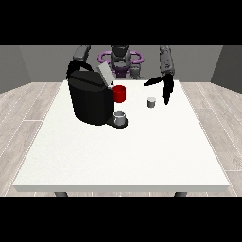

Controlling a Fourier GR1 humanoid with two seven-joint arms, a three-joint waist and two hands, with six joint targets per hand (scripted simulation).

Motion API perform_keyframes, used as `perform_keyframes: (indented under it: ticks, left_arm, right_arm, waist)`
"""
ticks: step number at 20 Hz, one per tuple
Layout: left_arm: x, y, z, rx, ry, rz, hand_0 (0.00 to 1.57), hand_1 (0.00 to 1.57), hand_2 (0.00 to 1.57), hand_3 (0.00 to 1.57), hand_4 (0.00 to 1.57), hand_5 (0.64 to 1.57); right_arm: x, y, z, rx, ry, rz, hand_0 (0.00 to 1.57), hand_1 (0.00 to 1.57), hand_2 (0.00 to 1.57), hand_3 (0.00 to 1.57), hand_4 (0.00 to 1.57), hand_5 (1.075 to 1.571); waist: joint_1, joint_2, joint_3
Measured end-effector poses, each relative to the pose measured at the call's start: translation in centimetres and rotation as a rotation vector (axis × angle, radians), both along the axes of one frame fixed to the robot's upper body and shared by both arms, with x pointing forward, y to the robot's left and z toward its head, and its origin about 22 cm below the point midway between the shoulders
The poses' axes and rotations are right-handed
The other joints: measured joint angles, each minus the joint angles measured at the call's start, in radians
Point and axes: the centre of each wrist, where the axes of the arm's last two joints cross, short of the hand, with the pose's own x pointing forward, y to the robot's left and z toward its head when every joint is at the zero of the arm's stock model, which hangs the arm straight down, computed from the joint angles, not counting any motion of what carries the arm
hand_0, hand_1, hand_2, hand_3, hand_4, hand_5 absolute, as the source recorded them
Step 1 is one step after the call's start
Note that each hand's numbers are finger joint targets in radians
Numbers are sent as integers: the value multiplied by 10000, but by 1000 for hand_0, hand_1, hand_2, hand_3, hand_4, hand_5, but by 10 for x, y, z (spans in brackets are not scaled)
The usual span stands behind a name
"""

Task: Insert the coffee pod into the coffee machine and close the lid

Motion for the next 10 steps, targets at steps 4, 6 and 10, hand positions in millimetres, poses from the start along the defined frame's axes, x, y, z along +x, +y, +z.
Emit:
perform_keyframes:
  ticks: [4,6,10]
  left_arm:
    - [6,4,-2,620,233,-279,0,0,459,0,0,1571]
    - [8,-3,-7,924,386,-412,223,223,529,222,0,1571]
    - [11,-6,-14,1275,923,-309,807,807,847,501,0,1571]
  right_arm:
    - [7,3,-3,-172,133,-91,0,0,0,0,424,1571]
    - [9,0,-7,-171,280,-121,0,0,0,0,412,1571]
    - [11,-1,-16,-263,581,-233,0,0,0,0,393,1571]
  waist:
    - [93,54,1]
    - [121,-21,1]
    - [160,-219,3]
